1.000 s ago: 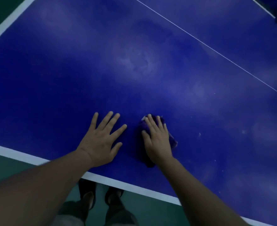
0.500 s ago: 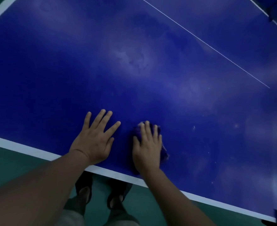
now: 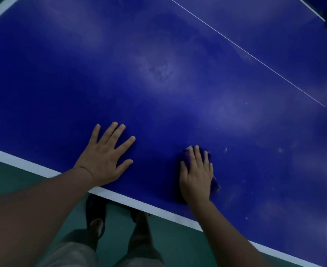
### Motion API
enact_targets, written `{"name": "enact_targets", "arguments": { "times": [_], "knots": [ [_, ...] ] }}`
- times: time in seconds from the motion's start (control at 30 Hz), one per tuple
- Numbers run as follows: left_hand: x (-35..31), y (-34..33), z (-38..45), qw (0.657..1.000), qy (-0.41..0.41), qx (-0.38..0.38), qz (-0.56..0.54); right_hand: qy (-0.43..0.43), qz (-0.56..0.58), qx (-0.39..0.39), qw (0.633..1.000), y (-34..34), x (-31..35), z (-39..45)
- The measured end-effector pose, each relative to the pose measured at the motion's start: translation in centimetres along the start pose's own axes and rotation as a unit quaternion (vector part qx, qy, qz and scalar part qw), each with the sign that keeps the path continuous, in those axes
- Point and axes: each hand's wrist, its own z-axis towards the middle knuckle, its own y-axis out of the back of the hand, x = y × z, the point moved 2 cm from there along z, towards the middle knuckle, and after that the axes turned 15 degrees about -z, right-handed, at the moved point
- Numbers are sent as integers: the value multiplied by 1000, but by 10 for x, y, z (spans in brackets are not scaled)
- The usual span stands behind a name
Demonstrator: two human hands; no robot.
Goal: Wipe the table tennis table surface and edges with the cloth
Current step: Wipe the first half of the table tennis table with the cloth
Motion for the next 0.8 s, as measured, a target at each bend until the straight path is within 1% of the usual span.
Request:
{"name": "enact_targets", "arguments": {
  "times": [0.03,0.07,0.13,0.2,0.27,0.33,0.43,0.5,0.53,0.6,0.67,0.73,0.8],
  "knots": [
    [-1,2,0,1000,3,-4,-5,-4,2,-9,1000,0,7,2],
    [-2,4,-1,1000,8,-5,-11,21,-4,-22,1000,-2,17,-3],
    [-8,5,-2,999,32,-11,-20,135,-27,-35,990,-10,33,-30],
    [-23,2,-2,996,67,-25,-44,247,-47,-35,967,-17,27,-49],
    [-43,-4,2,994,80,-41,-64,309,-53,-32,949,-18,1,-34],
    [-67,-10,12,994,73,-48,-72,316,-67,-21,946,-10,-30,-3],
    [-103,-16,34,992,61,-61,-91,249,-62,-7,966,8,-76,58],
    [-123,-18,53,991,64,-58,-100,205,-48,-10,978,11,-93,76],
    [-130,-17,64,990,72,-58,-104,199,-45,-16,979,9,-97,75],
    [-136,-13,83,987,96,-66,-114,235,-49,-28,970,0,-95,54],
    [-138,-9,101,983,114,-73,-121,322,-58,-41,944,-9,-90,33],
    [-136,-4,115,983,122,-77,-113,402,-61,-53,912,-9,-84,44],
    [-133,2,129,985,119,-80,-98,437,-69,-48,895,3,-76,83]
  ]
}}
